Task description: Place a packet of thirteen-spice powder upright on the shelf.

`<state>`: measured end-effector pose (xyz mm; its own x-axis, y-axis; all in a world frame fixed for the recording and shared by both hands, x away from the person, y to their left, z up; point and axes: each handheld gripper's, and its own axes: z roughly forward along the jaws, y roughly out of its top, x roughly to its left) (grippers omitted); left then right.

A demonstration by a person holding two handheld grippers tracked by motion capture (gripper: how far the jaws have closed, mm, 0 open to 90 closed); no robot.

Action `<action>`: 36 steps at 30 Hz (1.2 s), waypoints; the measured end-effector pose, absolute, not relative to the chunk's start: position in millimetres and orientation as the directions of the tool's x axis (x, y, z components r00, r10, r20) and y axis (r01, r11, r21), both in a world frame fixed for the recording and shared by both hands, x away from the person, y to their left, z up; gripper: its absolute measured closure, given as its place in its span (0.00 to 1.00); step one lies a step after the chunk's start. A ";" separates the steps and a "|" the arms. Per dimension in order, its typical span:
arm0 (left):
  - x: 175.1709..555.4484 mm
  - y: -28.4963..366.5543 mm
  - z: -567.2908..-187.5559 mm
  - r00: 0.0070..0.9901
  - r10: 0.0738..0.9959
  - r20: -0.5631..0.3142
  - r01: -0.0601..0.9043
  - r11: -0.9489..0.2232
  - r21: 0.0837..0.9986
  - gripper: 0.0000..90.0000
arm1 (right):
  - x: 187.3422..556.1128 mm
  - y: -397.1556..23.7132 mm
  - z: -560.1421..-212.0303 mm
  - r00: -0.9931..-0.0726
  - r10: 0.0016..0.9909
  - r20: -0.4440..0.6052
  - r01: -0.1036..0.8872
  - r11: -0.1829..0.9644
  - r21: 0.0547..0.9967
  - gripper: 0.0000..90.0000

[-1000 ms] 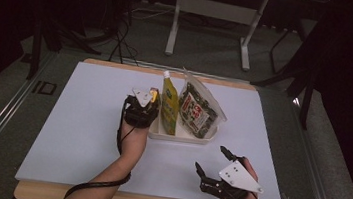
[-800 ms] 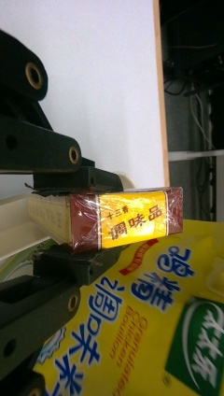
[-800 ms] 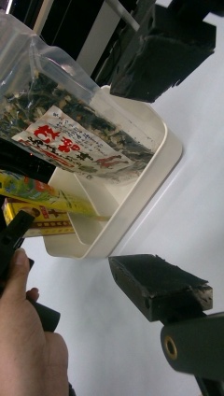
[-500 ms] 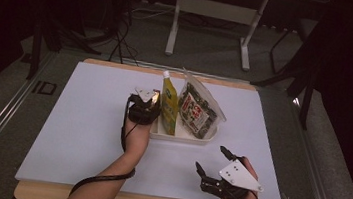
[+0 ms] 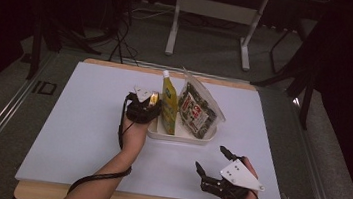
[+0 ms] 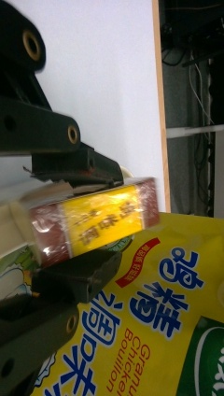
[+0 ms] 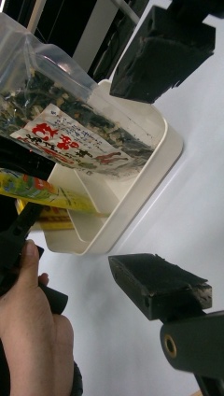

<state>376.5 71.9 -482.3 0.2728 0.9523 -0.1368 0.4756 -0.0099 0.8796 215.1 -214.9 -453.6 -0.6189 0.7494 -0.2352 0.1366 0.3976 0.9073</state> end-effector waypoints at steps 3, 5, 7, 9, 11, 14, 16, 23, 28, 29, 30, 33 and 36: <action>373.6 73.8 -480.5 0.281 0.947 -0.156 0.470 0.006 0.883 0.59 | 215.2 -215.2 -453.4 -0.619 0.750 -0.233 0.136 0.394 0.909 0.17; 372.0 72.9 -479.3 0.276 0.953 -0.128 0.466 -0.016 0.885 0.60 | 215.2 -215.1 -453.3 -0.617 0.751 -0.233 0.137 0.395 0.909 0.17; 371.4 73.6 -478.5 0.272 0.953 -0.132 0.467 -0.011 0.884 0.62 | 215.4 -214.8 -453.3 -0.620 0.750 -0.232 0.138 0.395 0.908 0.17; 371.8 74.2 -478.0 0.262 0.955 -0.142 0.465 0.003 0.885 0.64 | 215.1 -214.7 -453.2 -0.618 0.750 -0.235 0.135 0.396 0.908 0.17; 372.5 73.3 -477.0 0.263 0.957 -0.127 0.458 -0.008 0.889 0.65 | 215.1 -214.7 -452.9 -0.619 0.749 -0.236 0.133 0.396 0.909 0.17; 375.2 71.1 -476.7 0.266 0.954 -0.140 0.457 0.004 0.889 0.66 | 215.3 -215.0 -453.1 -0.616 0.751 -0.236 0.135 0.396 0.908 0.17; 377.9 70.8 -476.8 0.266 0.948 -0.177 0.474 0.031 0.880 0.66 | 215.6 -215.5 -453.1 -0.616 0.751 -0.237 0.133 0.396 0.909 0.17; 381.4 68.0 -475.0 0.253 0.955 -0.154 0.493 0.009 0.870 0.67 | 215.9 -216.8 -453.2 -0.614 0.754 -0.235 0.136 0.394 0.909 0.17; 387.4 73.1 -477.1 0.257 0.952 -0.164 0.481 0.021 0.876 0.67 | 215.5 -215.8 -452.8 -0.616 0.752 -0.235 0.135 0.394 0.909 0.17; 388.7 73.0 -477.8 0.248 0.956 -0.158 0.483 0.020 0.876 0.67 | 215.7 -215.8 -452.9 -0.616 0.752 -0.234 0.136 0.394 0.909 0.17; 388.8 72.1 -477.6 0.241 0.957 -0.158 0.484 0.023 0.875 0.68 | 216.0 -215.7 -453.1 -0.614 0.754 -0.234 0.137 0.394 0.909 0.17; 388.5 67.5 -477.2 0.244 0.959 -0.145 0.484 0.009 0.875 0.68 | 216.3 -215.7 -453.4 -0.614 0.753 -0.235 0.138 0.395 0.908 0.17; 390.2 66.9 -480.3 0.280 0.947 -0.156 0.501 -0.006 0.865 0.65 | 216.8 -215.8 -453.8 -0.615 0.754 -0.232 0.141 0.395 0.908 0.17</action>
